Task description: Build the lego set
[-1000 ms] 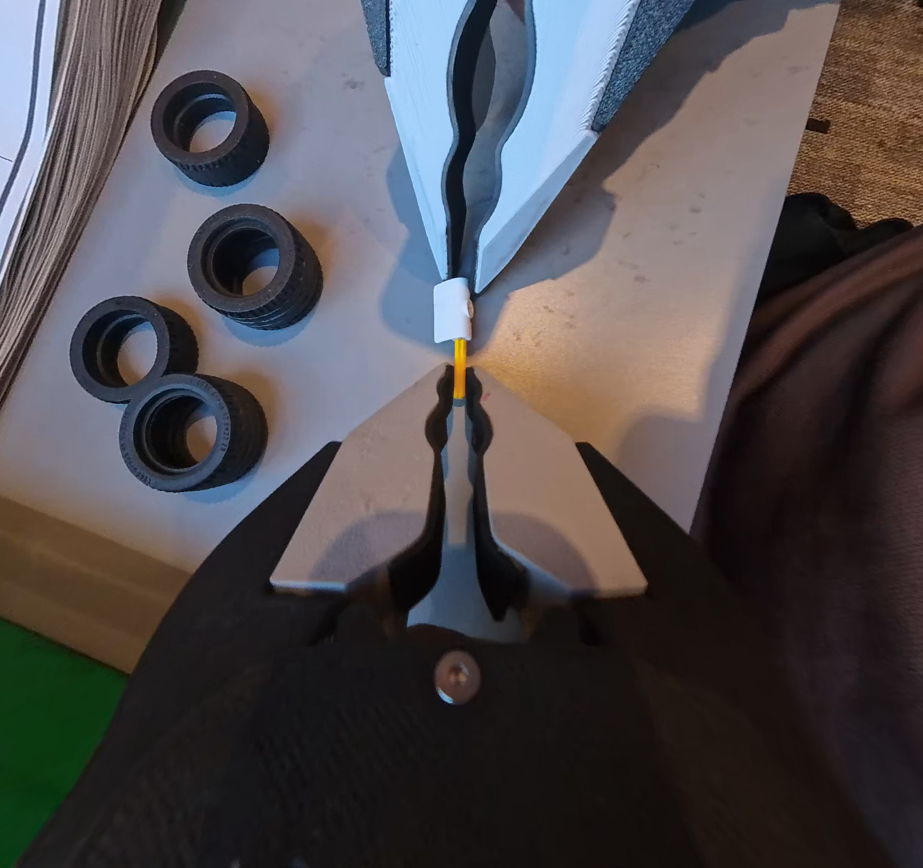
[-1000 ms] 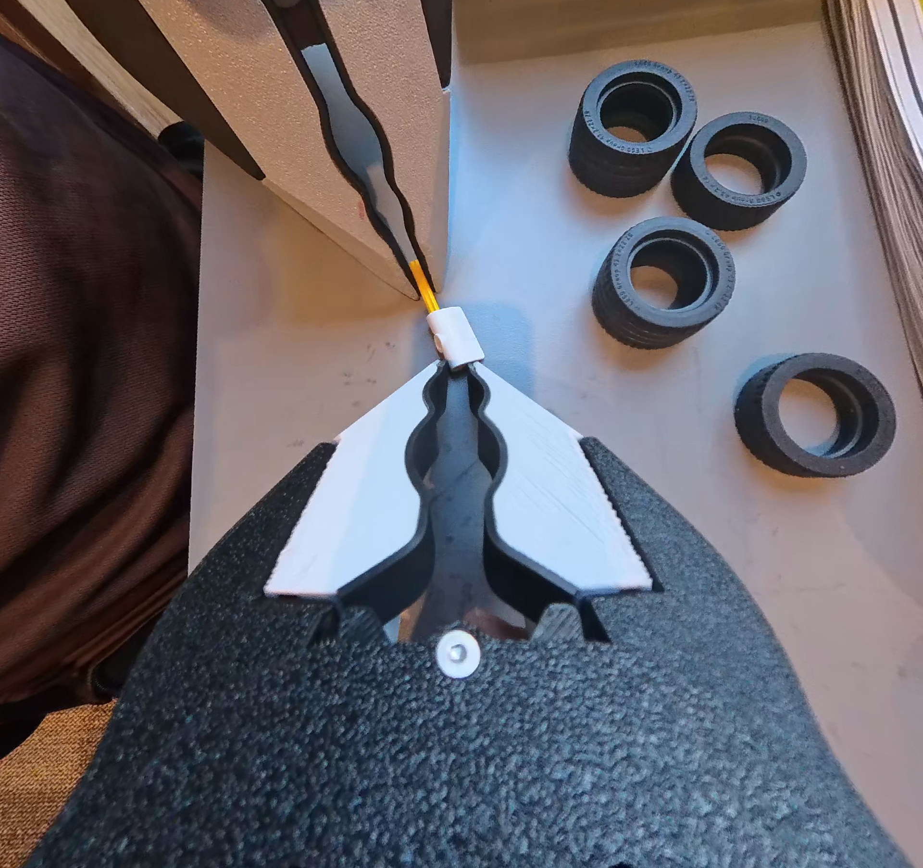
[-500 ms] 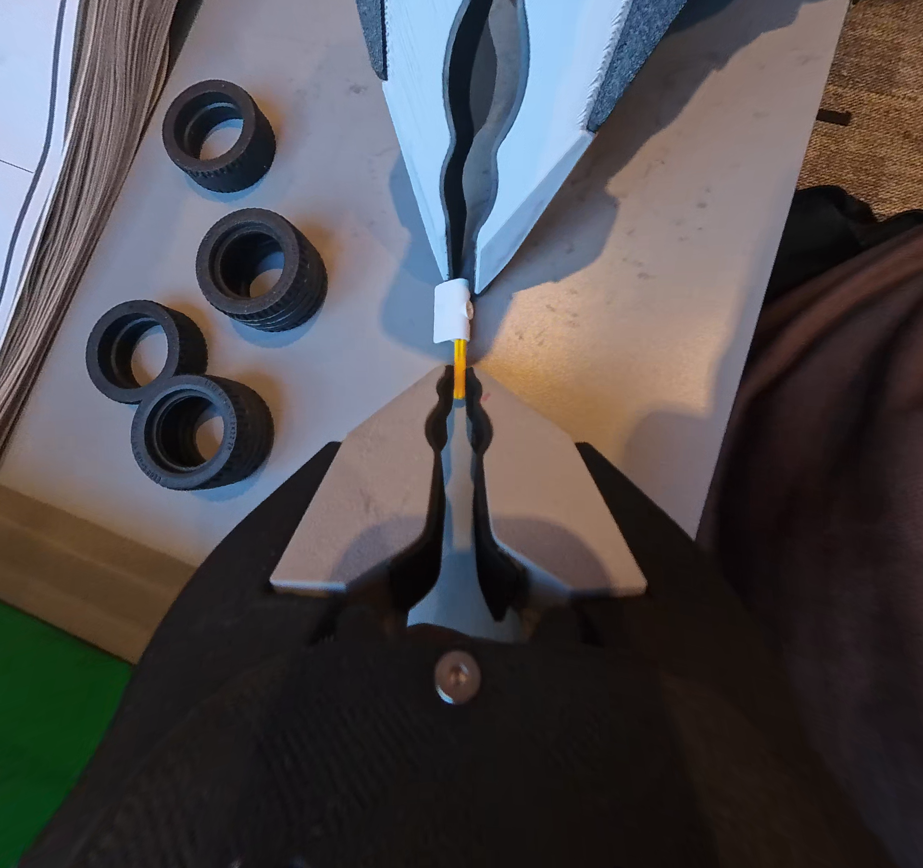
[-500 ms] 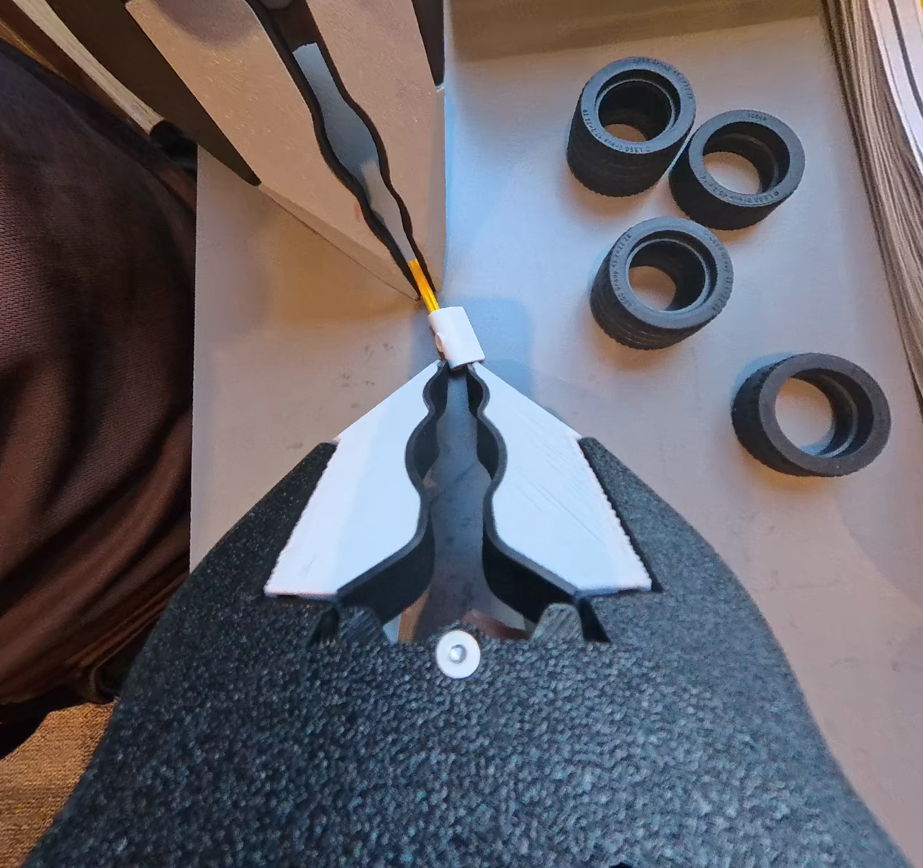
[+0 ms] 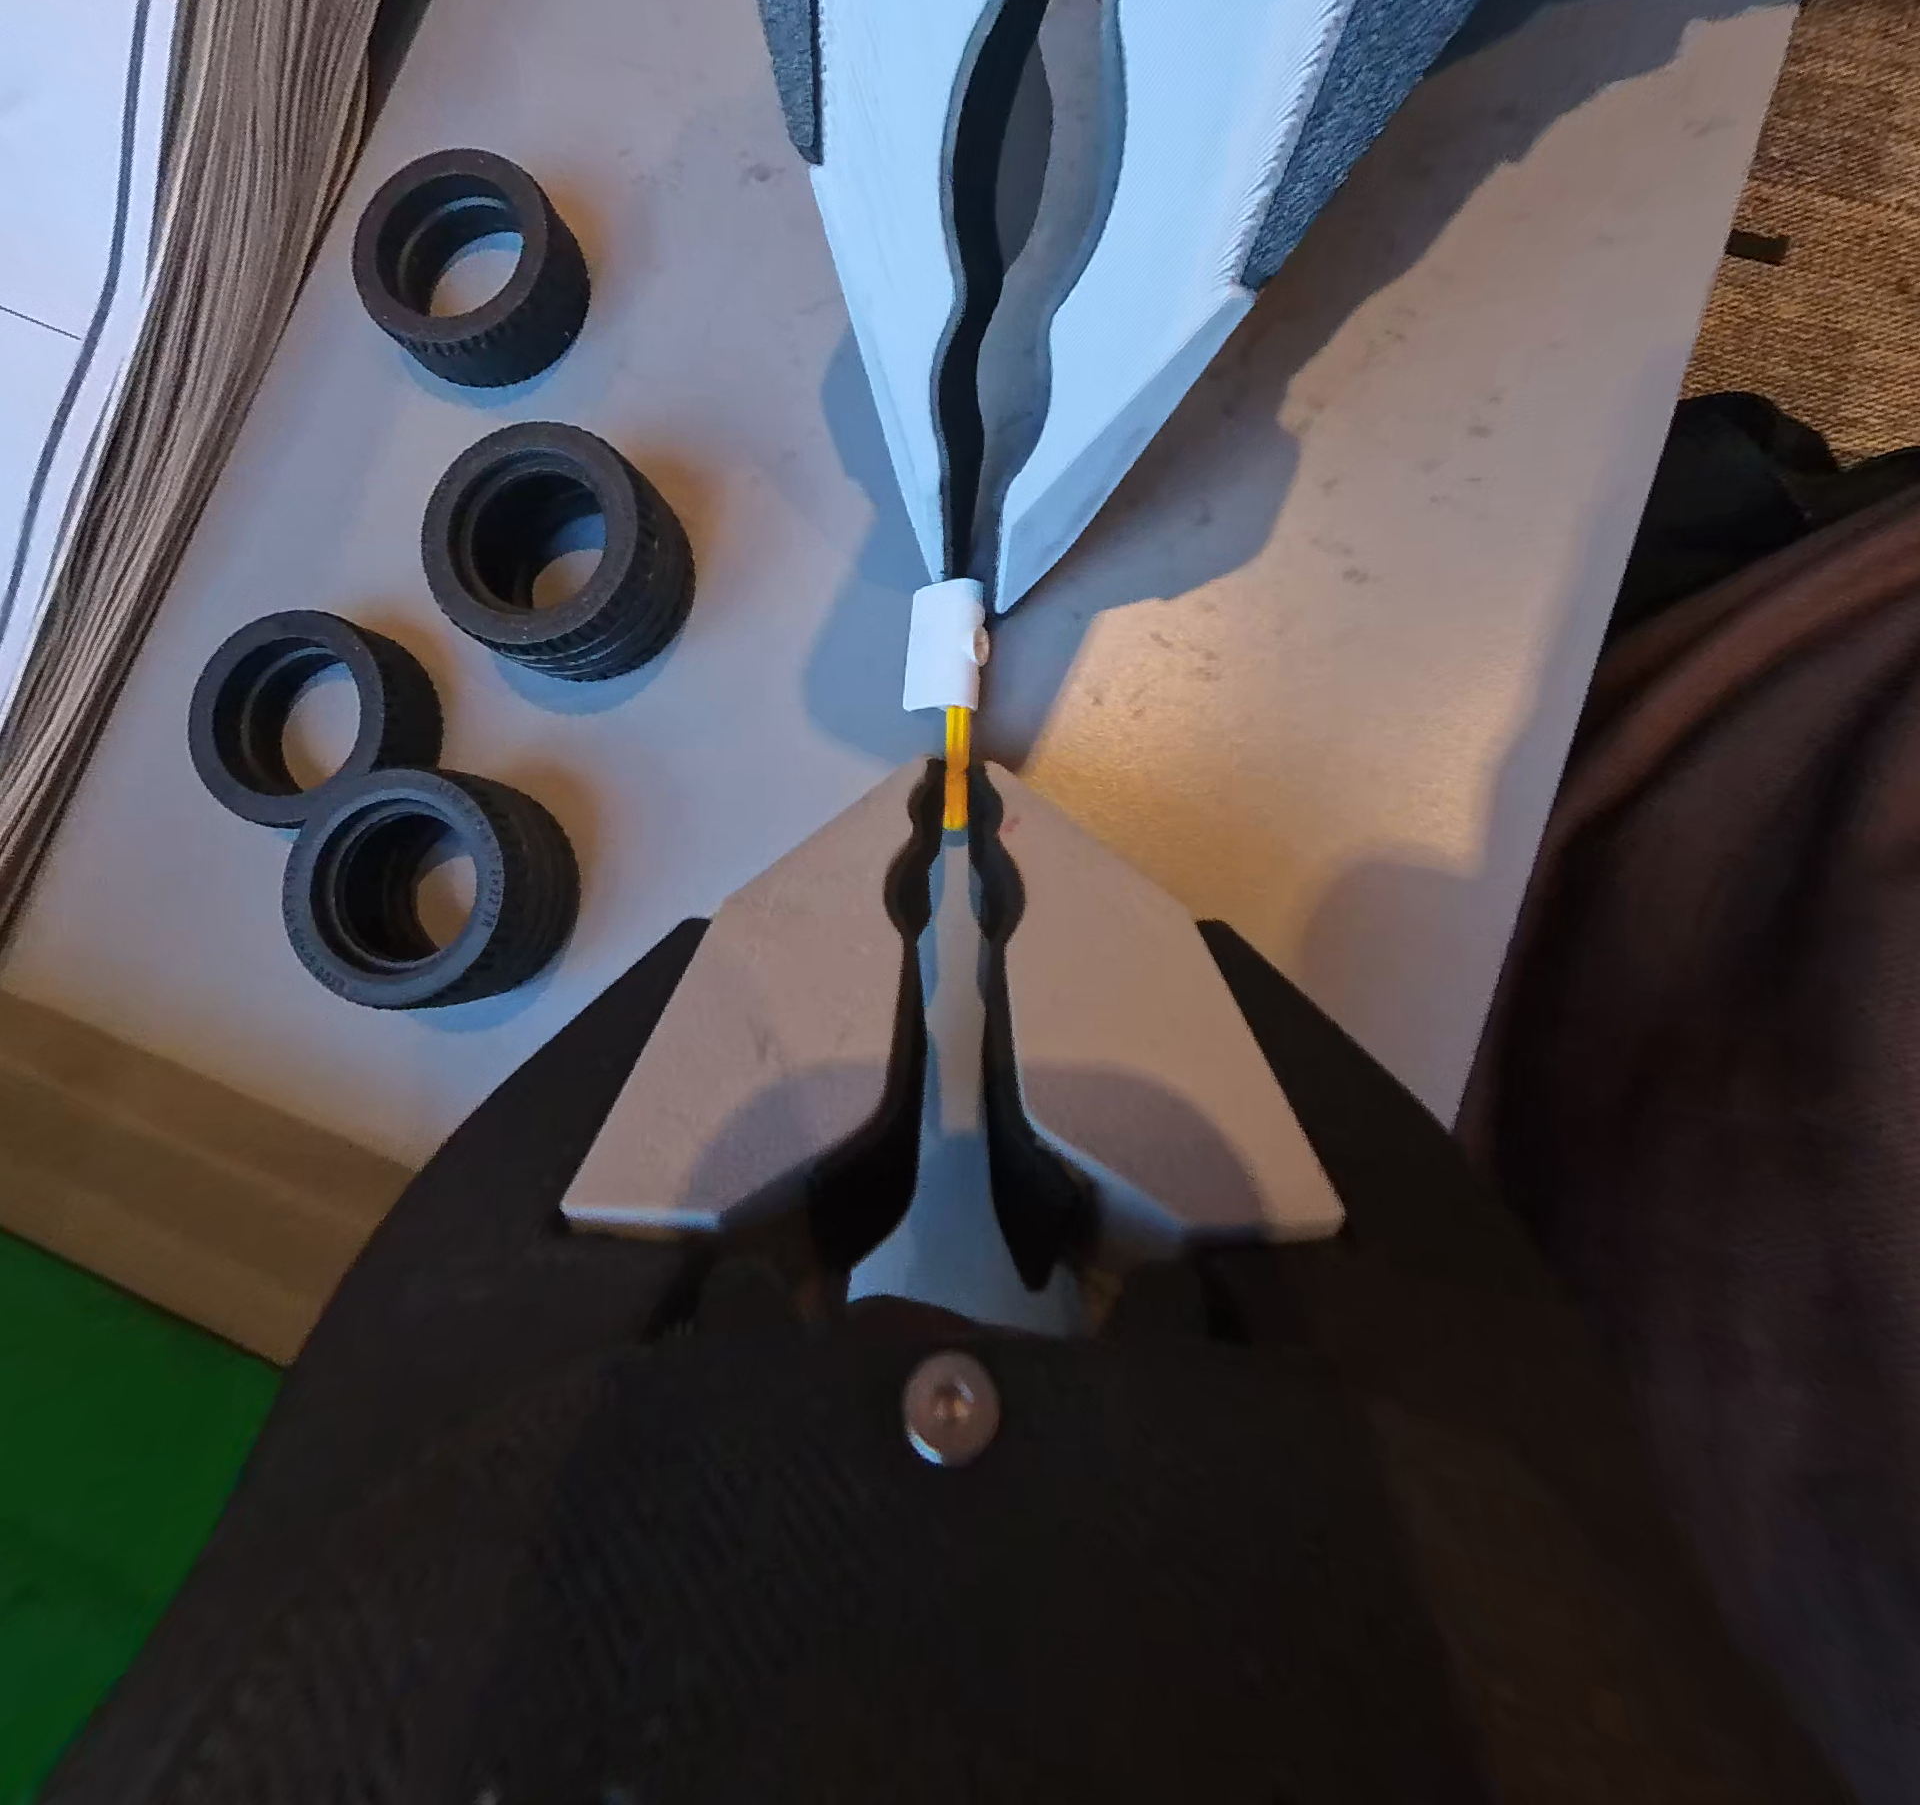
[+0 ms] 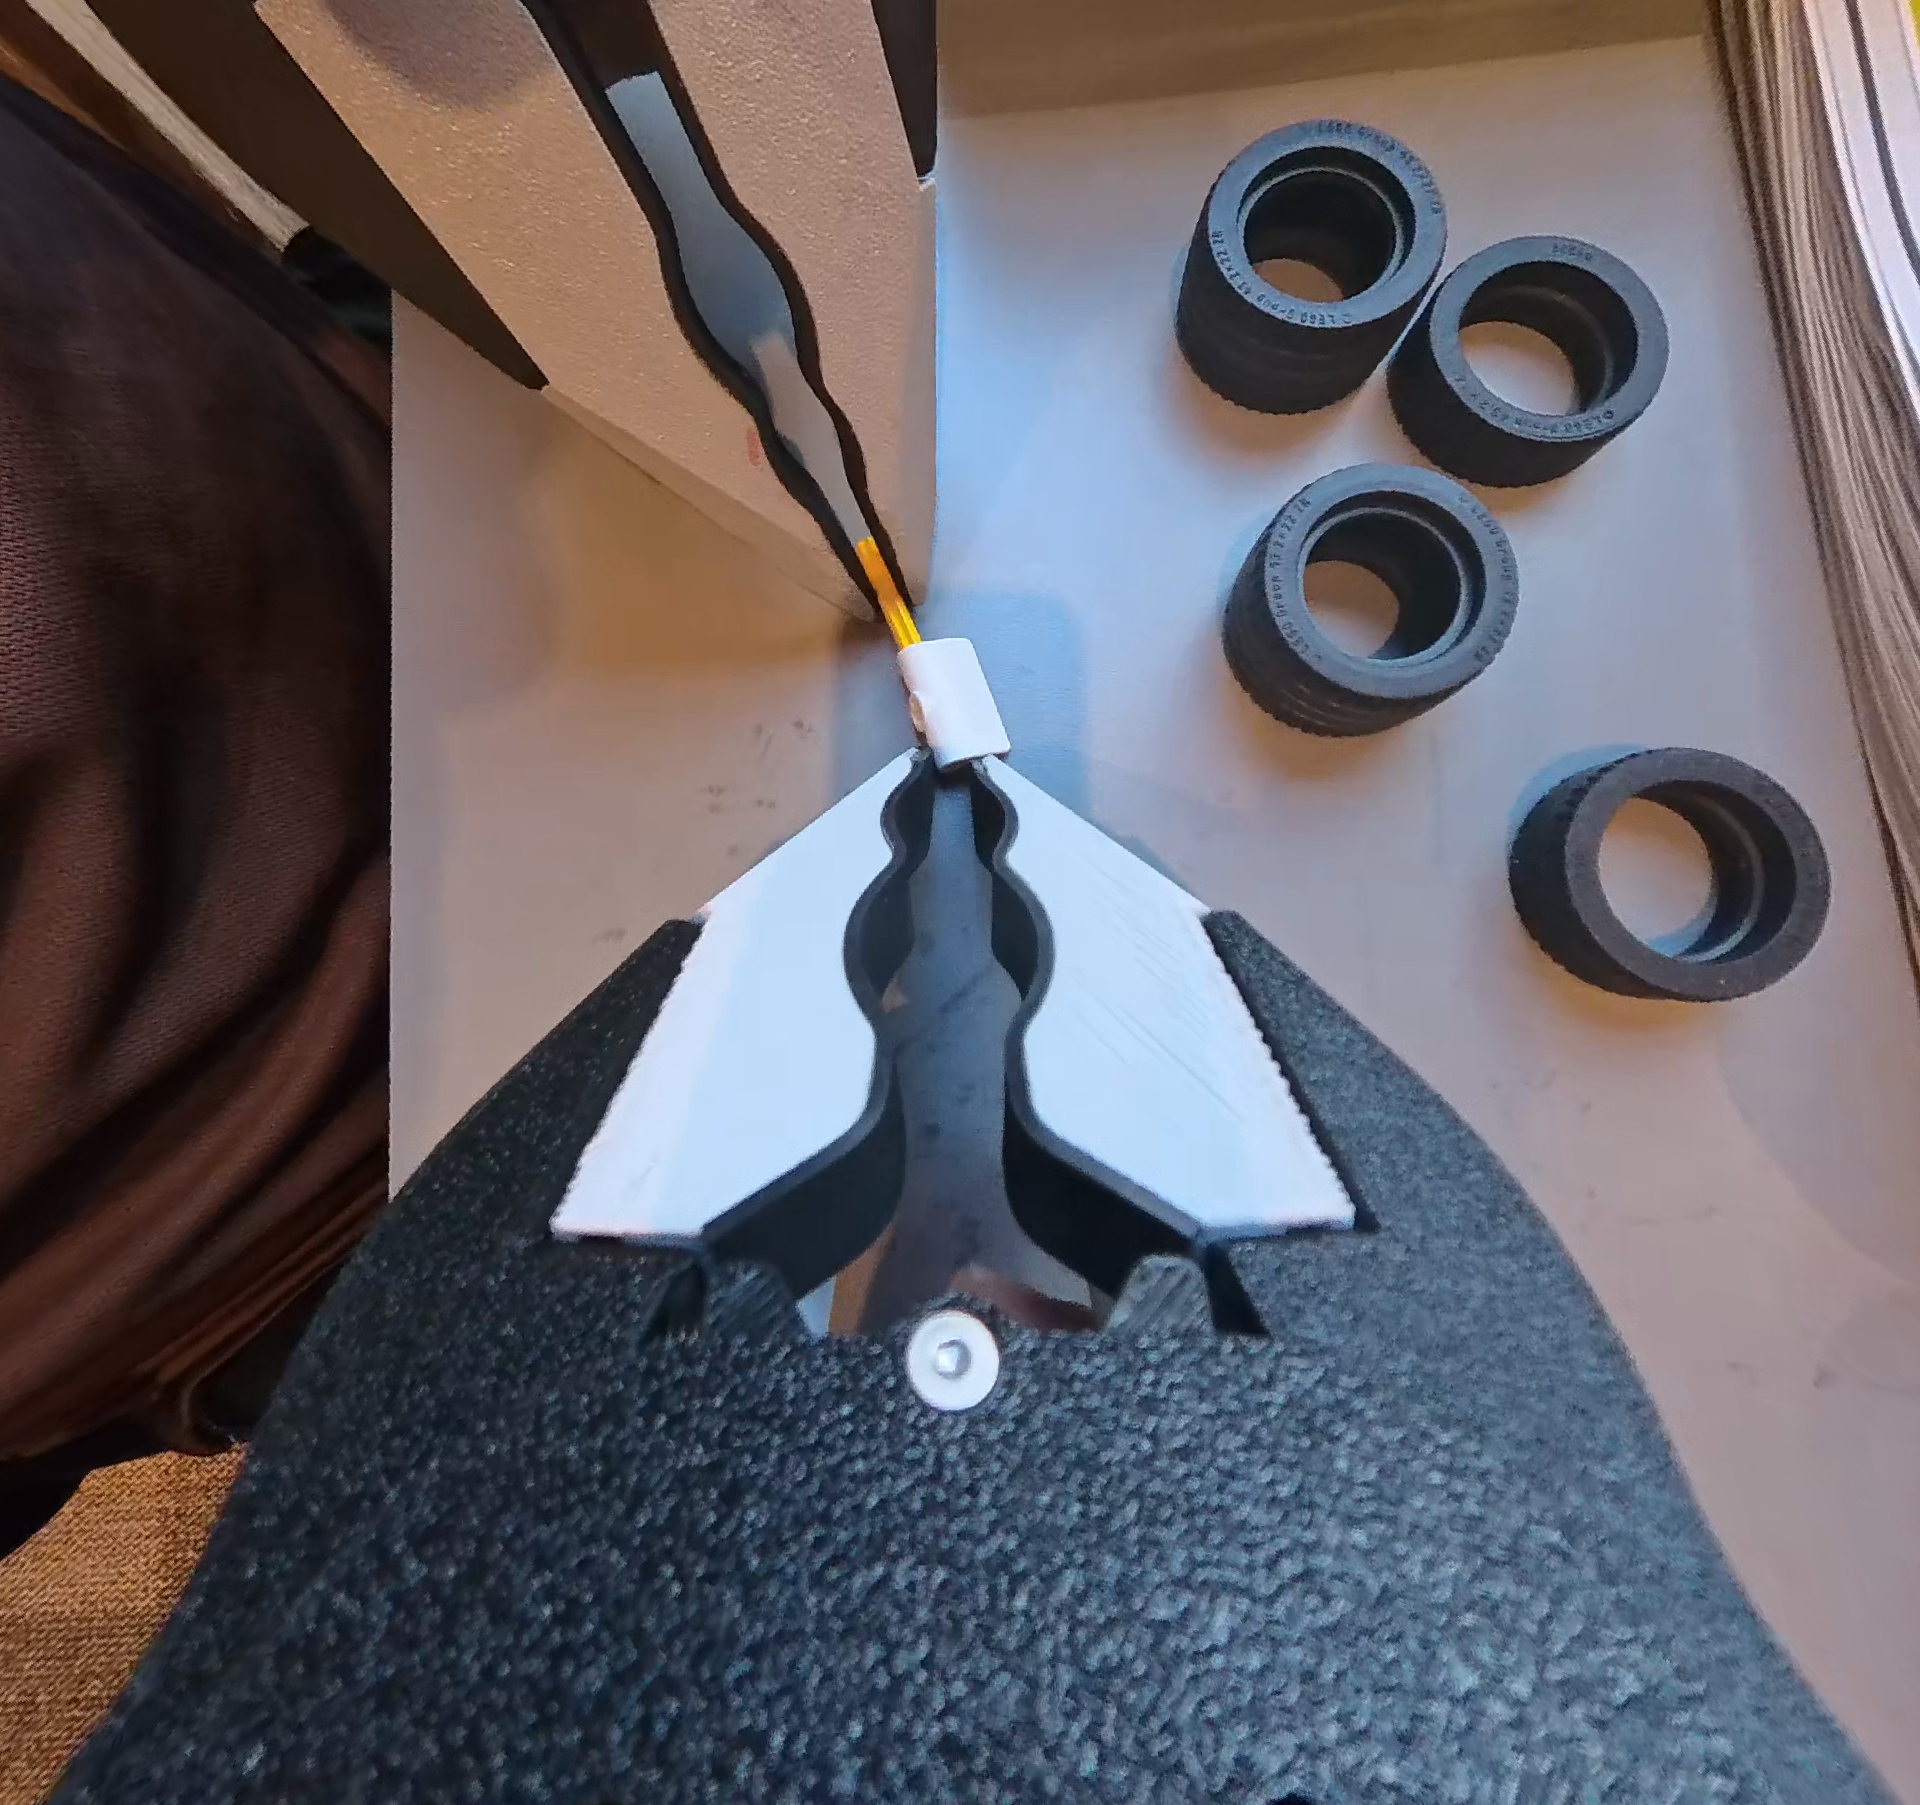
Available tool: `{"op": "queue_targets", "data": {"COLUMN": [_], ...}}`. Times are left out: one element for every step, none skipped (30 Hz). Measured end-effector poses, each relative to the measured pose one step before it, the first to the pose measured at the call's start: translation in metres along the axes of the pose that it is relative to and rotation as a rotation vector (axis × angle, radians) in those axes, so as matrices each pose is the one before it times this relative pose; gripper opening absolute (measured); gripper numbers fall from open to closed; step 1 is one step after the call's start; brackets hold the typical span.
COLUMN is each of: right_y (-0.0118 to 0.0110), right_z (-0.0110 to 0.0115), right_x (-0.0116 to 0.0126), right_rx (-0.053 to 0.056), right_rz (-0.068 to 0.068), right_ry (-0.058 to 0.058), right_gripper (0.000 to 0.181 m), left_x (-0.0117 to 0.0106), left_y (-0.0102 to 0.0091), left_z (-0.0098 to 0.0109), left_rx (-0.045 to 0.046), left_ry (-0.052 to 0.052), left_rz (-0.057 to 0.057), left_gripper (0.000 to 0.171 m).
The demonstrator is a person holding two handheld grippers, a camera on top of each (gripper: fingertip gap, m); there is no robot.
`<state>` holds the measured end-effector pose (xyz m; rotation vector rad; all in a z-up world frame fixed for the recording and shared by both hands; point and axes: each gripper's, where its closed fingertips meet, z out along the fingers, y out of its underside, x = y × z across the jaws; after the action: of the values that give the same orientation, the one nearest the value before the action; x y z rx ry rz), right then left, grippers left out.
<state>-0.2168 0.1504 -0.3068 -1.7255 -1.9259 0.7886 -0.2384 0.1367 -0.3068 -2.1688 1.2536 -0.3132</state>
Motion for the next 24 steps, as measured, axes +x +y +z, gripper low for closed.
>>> {"op": "queue_targets", "data": {"right_y": [-0.00002, -0.00017, -0.00038, -0.00041, -0.00040, -0.00056, -0.00050, -0.00031, -0.00067, 0.00032, 0.00064, 0.00046, 0.00034, 0.00045, 0.00062, 0.00093, 0.00045, 0.00028, 0.00012, 0.00011, 0.00024, 0.00047, 0.00052, 0.00055], "right_z": [-0.00010, 0.00026, 0.00031, 0.00028, 0.00028, 0.00041, 0.00066, 0.00083, 0.00015, -0.00029, -0.00047, -0.00020, -0.00006, -0.00012, -0.00027, -0.00035, -0.00033, -0.00023, -0.00009, -0.00003, -0.00018, -0.00030, -0.00041, -0.00046], "right_x": [0.00010, 0.00034, 0.00042, 0.00022, 0.00030, 0.00098, 0.00127, 0.00069, -0.00044, -0.00024, -0.00002, 0.00013, 0.00042, 0.00040, 0.00016, -0.00075, -0.00114, -0.00079, -0.00007, -0.00003, -0.00009, -0.00039, -0.00066, -0.00029], "right_rx": [0.0023, 0.0031, 0.0031, 0.0018, -0.0006, -0.0025, -0.0037, -0.0059, -0.0040, -0.0084, -0.0079, -0.0045, 0.0008, 0.0042, 0.0057, 0.0037, 0.0036, 0.0020, 0.0019, 0.0010, -0.0006, -0.0021, -0.0034, -0.0029], "right_rz": [-0.0037, -0.0059, -0.0060, -0.0065, -0.0082, -0.0102, -0.0114, -0.0141, -0.0175, -0.0166, -0.0035, 0.0112, 0.0165, 0.0150, 0.0076, 0.0032, 0.0050, 0.0025, -0.0007, -0.0021, -0.0017, -0.0015, -0.0019, 0.0004], "right_ry": [-0.0007, 0.0010, 0.0007, -0.0005, 0.0010, 0.0094, 0.0155, 0.0148, 0.0105, 0.0091, 0.0025, -0.0024, -0.0033, -0.0022, 0.0000, -0.0030, -0.0053, -0.0023, 0.0025, 0.0011, -0.0020, -0.0055, -0.0077, -0.0059], "right_gripper": [0.006, 0.006, 0.006, 0.006, 0.006, 0.006, 0.006, 0.006, 0.006, 0.005, 0.005, 0.005, 0.005, 0.005, 0.005, 0.004, 0.003, 0.003, 0.003, 0.003, 0.003, 0.003, 0.002, 0.002], "left_x": [-0.00006, -0.00003, 0.00015, 0.00005, 0.00014, 0.00017, 0.00093, 0.00342, 0.00500, 0.00100, -0.00024, -0.00061, -0.00105, -0.00160, -0.00281, -0.00321, -0.00162, -0.00013, -0.00003, -0.00005, -0.00025, -0.00062, -0.00017, -0.00002], "left_y": [-0.00003, 0.00002, 0.00004, 0.00004, -0.00011, -0.00009, -0.00052, -0.00122, -0.00205, -0.00079, 0.00008, 0.00009, 0.00028, 0.00083, 0.00120, 0.00132, 0.00068, -0.00005, -0.00008, -0.00016, -0.00023, -0.00025, -0.00005, -0.00015], "left_z": [0.00006, -0.00001, -0.00008, 0.00002, 0.00010, 0.00005, 0.00045, 0.00077, 0.00111, 0.00060, 0.00000, -0.00011, -0.00005, -0.00048, -0.00063, -0.00071, -0.00035, 0.00002, 0.00014, 0.00011, 0.00010, 0.00017, 0.00011, -0.00002], "left_rx": [0.00091, -0.00014, -0.00151, -0.00285, -0.00507, -0.00606, -0.00406, -0.00045, 0.00152, -0.00606, -0.00701, -0.00071, 0.00407, 0.00384, 0.00177, 0.00019, 0.00271, 0.00435, 0.00234, -0.00049, -0.00037, -0.00017, -0.00245, -0.00234], "left_ry": [0.0034, 0.0032, 0.0025, 0.0045, 0.0081, 0.0093, 0.0093, 0.0167, 0.0194, -0.0105, -0.0161, -0.0137, -0.0111, -0.0086, -0.0140, -0.0141, -0.0034, 0.0042, 0.0019, -0.0005, -0.0030, -0.0069, -0.0060, -0.0102], "left_rz": [-0.0013, 0.0067, 0.0156, 0.0150, 0.0051, -0.0021, -0.0023, 0.0012, -0.0008, -0.0016, -0.0016, -0.0092, -0.0108, -0.0104, -0.0132, -0.0176, -0.0151, -0.0095, -0.0012, 0.0039, 0.0090, 0.0137, 0.0190, 0.0333], "left_gripper": [0.002, 0.001, 0.001, 0.001, 0.001, 0.001, 0.001, 0.001, 0.001, 0.001, 0.001, 0.001, 0.001, 0.001, 0.001, 0.001, 0.002, 0.002, 0.001, 0.002, 0.002, 0.002, 0.002, 0.002]}}
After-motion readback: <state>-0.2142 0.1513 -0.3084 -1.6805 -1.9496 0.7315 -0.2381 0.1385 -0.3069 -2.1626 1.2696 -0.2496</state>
